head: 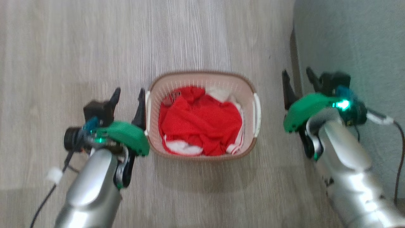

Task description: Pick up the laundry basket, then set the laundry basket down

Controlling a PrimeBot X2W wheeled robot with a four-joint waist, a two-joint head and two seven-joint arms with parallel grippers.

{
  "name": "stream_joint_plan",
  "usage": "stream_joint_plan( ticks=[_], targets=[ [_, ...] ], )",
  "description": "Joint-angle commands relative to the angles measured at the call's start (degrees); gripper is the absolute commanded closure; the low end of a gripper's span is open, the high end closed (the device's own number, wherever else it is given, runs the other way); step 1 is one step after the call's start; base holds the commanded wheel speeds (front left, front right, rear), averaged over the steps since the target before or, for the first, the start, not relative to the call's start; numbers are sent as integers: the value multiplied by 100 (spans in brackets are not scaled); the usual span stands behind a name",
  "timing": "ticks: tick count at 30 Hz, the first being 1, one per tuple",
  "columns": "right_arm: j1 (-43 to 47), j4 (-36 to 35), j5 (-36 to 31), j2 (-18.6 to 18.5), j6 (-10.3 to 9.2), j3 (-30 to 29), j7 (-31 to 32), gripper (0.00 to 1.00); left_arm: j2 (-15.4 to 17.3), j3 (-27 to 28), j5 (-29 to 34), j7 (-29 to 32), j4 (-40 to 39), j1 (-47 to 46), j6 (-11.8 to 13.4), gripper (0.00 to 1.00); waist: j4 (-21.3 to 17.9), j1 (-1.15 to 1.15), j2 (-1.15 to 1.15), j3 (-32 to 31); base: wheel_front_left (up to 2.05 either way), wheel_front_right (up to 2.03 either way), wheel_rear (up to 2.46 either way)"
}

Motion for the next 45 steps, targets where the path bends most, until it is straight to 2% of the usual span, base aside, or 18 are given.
stream_joint_plan(
  ticks=[1,12,27,34,45],
  targets=[
    [286,-363,-60,110,13,22,-75,0,78,344,172,-54,-355,214,-34,0,-42,1,0,-657,0,0,0],
    [2019,-2010,-277,110,13,-234,-75,0,-184,1223,852,-54,-1356,1761,-155,0,-138,1,0,-1665,0,0,0],
    [3325,-3440,-572,110,13,-557,-75,0,-354,1814,1069,-54,-2203,3001,-132,0,-177,1,0,-2161,0,0,0],
    [3699,-3812,-625,110,13,-634,-75,0,-388,1904,1148,-54,-2402,3226,-152,0,-168,1,0,-2304,0,0,0],
    [3861,-3831,-562,110,13,-594,-75,0,-411,1968,1224,-54,-2518,3401,-188,0,-207,1,0,-2405,0,0,0]
  ],
)
